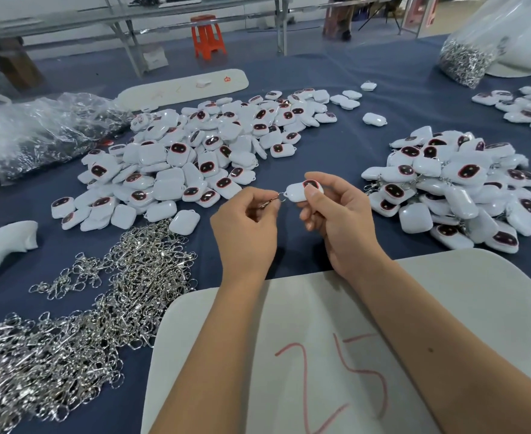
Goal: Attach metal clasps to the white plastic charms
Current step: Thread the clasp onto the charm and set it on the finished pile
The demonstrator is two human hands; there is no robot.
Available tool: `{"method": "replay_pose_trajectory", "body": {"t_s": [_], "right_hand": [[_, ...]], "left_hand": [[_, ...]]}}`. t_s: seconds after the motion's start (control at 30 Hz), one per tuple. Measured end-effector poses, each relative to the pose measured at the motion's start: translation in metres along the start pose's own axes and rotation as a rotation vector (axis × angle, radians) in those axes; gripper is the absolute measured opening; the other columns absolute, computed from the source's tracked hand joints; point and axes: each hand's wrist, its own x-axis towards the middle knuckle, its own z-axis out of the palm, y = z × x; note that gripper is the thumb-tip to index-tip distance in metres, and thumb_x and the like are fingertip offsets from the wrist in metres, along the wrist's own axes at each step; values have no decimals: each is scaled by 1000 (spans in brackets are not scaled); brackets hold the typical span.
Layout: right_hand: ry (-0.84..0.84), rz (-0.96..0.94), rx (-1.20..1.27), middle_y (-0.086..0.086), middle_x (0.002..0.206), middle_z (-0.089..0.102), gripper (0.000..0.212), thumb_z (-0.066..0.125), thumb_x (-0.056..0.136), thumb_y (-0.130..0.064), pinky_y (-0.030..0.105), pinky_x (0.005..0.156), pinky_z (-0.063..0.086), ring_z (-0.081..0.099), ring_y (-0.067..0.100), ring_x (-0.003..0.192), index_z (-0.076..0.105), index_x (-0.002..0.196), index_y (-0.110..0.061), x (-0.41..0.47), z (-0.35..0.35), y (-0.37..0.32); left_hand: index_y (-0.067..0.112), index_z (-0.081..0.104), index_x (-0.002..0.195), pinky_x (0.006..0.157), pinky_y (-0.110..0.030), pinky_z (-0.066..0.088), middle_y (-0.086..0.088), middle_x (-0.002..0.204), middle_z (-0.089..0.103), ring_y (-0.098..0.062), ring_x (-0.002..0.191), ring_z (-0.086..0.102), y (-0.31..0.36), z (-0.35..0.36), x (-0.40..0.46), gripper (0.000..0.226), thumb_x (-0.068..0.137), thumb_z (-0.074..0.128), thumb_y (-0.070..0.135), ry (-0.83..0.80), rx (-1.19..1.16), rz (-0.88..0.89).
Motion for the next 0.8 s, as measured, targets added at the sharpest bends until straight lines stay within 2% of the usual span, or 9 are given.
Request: {"method": "replay_pose_trajectory", "body": {"t_s": [0.17, 0.3, 0.33, 0.43, 0.57, 0.63, 0.7, 0.77, 0.8], "right_hand": [[300, -193, -150, 5, 79, 67, 20, 63, 102, -11, 25, 51, 51, 62, 12, 56, 67, 122, -13, 0, -1, -5], [646, -417, -219, 5, 98, 68, 38, 60, 104, -17, 47, 71, 61, 71, 29, 76, 54, 141, -18, 4, -12, -18], [691, -472, -187, 9, 107, 66, 47, 59, 103, -15, 47, 73, 61, 71, 32, 79, 47, 148, -18, 6, -17, -23], [739, -602, -199, 13, 134, 52, 63, 54, 96, -5, 25, 75, 55, 70, 22, 91, 36, 157, -13, 10, -27, -32], [635, -684, -391, 8, 132, 46, 53, 49, 88, 11, 24, 73, 52, 65, 15, 99, 48, 139, -5, 4, -21, -28], [519, -683, -542, 7, 123, 49, 46, 52, 86, 13, 26, 72, 52, 61, 13, 90, 54, 130, -2, 2, -16, -22], [385, -670, -712, 10, 118, 55, 39, 56, 87, 11, 19, 78, 48, 57, 10, 84, 59, 124, -1, -2, -10, -17], [224, -638, -815, 9, 112, 61, 33, 59, 88, 8, 11, 79, 43, 58, 8, 81, 63, 118, -3, -8, 2, -12], [143, -614, -847, 7, 109, 64, 29, 59, 89, 6, 15, 79, 46, 60, 10, 83, 64, 116, -5, -12, 10, -10]], "left_hand": [[23, 78, 90, 78, -30, 60, 5, 80, 78, -13, 70, 72, 17, 26, -2, 20, 91, 72, 4, -101, -190, -191], [22, 77, 94, 72, -23, 58, 1, 87, 80, -8, 76, 72, 45, 67, 6, 24, 96, 64, 2, -301, -362, -281], [23, 76, 97, 75, -24, 59, 1, 91, 80, -10, 82, 72, 52, 79, 7, 22, 97, 64, 5, -334, -379, -274], [29, 74, 103, 84, -32, 61, 3, 103, 77, -14, 99, 71, 63, 101, 13, 13, 97, 67, 19, -331, -366, -289], [22, 76, 99, 78, -32, 61, 6, 95, 76, -16, 95, 73, 57, 97, 14, 12, 95, 67, 17, -255, -311, -292], [22, 77, 94, 86, -40, 62, 5, 92, 76, -18, 93, 73, 49, 81, 13, 14, 94, 66, 12, -225, -243, -308], [22, 76, 90, 91, -45, 60, 3, 92, 76, -20, 93, 73, 40, 57, 15, 18, 93, 65, 9, -250, -153, -342], [23, 77, 87, 91, -46, 59, 2, 88, 76, -21, 91, 72, 30, 23, 17, 20, 92, 64, 7, -295, -30, -331], [22, 77, 86, 90, -43, 59, 3, 86, 76, -20, 88, 72, 25, 4, 19, 20, 91, 65, 8, -298, 49, -284]]}}
